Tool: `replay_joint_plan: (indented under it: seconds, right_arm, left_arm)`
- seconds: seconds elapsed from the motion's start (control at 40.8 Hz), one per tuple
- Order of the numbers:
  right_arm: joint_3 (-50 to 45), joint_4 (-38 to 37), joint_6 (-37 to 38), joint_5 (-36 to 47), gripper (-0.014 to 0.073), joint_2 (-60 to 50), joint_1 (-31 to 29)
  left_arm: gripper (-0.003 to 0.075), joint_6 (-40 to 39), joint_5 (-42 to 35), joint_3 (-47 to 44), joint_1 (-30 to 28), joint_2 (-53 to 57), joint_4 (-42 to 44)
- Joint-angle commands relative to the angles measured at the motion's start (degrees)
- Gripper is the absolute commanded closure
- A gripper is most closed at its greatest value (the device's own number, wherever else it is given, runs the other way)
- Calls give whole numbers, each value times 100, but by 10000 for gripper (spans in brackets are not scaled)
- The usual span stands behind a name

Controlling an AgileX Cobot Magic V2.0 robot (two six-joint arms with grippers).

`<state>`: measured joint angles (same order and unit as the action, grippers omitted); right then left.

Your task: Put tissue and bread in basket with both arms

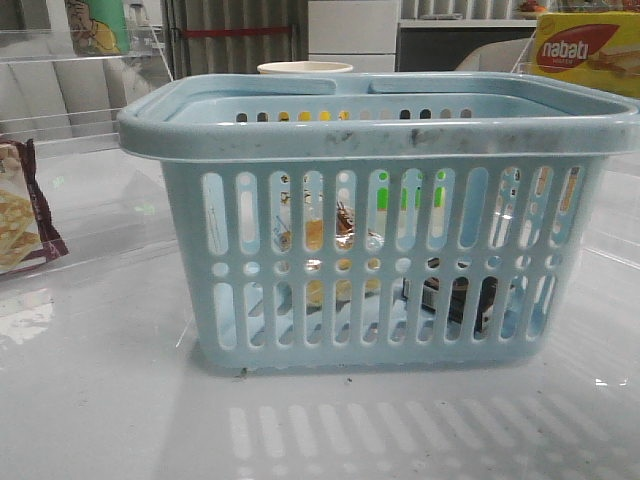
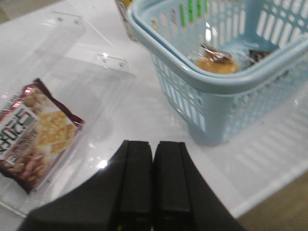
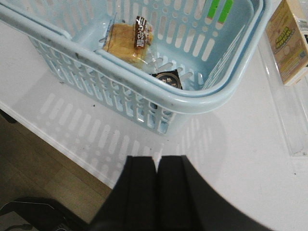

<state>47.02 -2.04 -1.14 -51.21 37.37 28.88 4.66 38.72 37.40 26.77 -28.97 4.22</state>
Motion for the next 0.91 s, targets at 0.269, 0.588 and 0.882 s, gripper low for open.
replay_joint_plan:
  seconds: [0.269,0.588,0.882]
  right_arm:
    - [139,-21,-1,352,536,18,7]
    - [139,-21,-1,352,536,18,7]
    - [139,-19,-1,343,536,19,7]
  left_arm:
    - [629,6,-2541,-2364,-1998,2126,-337]
    - [629,6,-3774,-3652,-2313,2976,-693]
    - [629,6,-4150,-3773,-2341,3046,-724]
